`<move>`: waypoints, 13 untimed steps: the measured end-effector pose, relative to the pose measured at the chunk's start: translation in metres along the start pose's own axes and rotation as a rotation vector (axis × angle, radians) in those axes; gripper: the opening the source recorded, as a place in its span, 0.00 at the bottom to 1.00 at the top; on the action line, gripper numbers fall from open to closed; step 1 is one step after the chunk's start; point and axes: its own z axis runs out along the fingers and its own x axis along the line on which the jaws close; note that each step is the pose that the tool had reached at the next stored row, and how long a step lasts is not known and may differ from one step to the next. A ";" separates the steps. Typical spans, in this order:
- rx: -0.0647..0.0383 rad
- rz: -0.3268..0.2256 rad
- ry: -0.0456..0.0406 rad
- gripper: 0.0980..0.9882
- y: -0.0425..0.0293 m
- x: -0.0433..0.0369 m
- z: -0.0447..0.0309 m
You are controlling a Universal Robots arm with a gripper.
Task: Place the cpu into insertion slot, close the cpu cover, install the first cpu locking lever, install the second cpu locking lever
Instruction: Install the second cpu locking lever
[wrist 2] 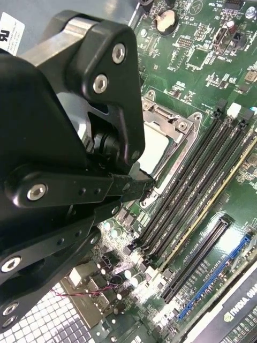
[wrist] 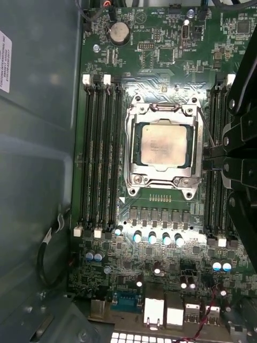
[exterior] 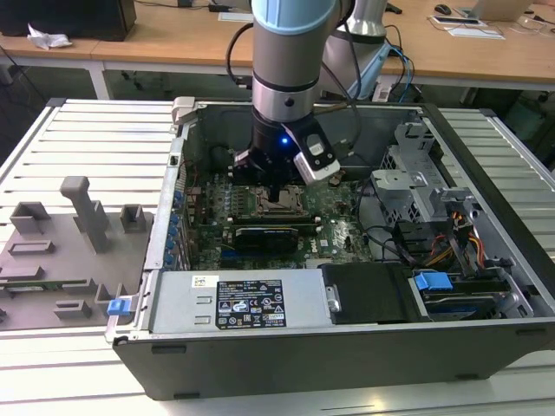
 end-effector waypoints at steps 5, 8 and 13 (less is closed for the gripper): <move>0.000 0.000 0.0004 0.01 -0.0021 0.0066 0.0068; 0.000 0.000 0.0004 0.01 -0.0030 0.0140 0.0146; -0.008 0.001 0.0000 0.01 -0.0050 0.0160 0.0242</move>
